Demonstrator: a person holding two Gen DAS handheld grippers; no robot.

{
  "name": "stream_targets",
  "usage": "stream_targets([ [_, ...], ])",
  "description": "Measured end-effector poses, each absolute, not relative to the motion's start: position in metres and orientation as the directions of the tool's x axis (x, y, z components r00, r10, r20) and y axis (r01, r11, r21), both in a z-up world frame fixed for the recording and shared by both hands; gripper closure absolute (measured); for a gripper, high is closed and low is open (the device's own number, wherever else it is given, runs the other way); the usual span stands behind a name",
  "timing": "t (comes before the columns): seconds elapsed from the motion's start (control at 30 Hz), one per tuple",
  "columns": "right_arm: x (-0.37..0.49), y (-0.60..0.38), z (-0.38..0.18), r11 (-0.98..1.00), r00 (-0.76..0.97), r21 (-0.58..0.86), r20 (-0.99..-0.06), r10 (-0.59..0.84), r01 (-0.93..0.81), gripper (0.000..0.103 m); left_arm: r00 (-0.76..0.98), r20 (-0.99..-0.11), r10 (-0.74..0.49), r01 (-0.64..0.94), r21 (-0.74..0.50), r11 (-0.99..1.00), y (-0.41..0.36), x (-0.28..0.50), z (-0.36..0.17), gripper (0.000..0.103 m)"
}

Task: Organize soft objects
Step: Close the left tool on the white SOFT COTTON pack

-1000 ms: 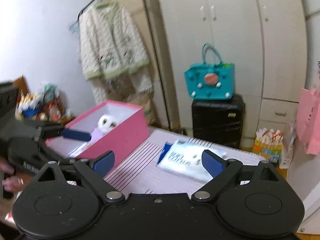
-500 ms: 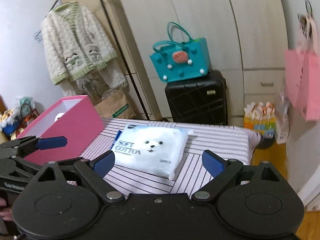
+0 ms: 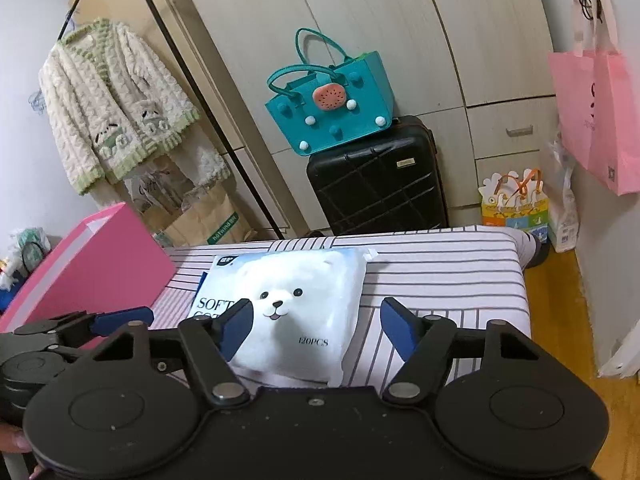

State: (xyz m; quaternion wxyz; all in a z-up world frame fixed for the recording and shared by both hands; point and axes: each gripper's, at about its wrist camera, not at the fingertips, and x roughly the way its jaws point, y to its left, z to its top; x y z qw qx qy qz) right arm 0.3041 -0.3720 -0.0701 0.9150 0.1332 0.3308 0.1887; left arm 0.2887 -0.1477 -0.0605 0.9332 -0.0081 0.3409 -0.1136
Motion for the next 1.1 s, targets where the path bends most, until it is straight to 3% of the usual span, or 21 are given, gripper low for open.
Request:
stream_targets([
  [0.1,0.306,-0.368,-0.072,0.897,0.708,0.358,-0.562,0.428,-0.258,0.039,0.732,-0.642,-0.229,0.194,-0.126,0.973,-0.144,0.293,-0.068,0.015],
  [0.17,0.306,-0.368,-0.075,0.894,0.702,0.371,-0.567,0.432,-0.251,0.042,0.725,-0.647,-0.235,0.182,-0.149,0.972,-0.141,0.295,-0.071,0.030],
  [0.37,0.307,-0.369,-0.082,0.889,0.694,0.393,-0.573,0.436,-0.234,0.069,0.728,-0.632,-0.266,0.181,-0.197,0.963,-0.135,0.297,-0.076,0.044],
  [0.43,0.304,-0.367,-0.081,0.891,0.694,0.382,-0.573,0.436,-0.244,0.073,0.731,-0.626,-0.272,0.179,-0.208,0.962,-0.134,0.297,-0.077,0.048],
  [0.67,0.293,-0.362,-0.074,0.892,0.694,0.374,-0.572,0.438,-0.255,0.074,0.708,-0.628,-0.322,0.187,-0.272,0.944,-0.126,0.293,-0.075,0.062],
  [1.1,0.264,-0.360,-0.068,0.890,0.685,0.384,-0.581,0.439,-0.245,0.071,0.688,-0.647,-0.330,0.245,-0.221,0.944,-0.131,0.258,-0.071,0.065],
])
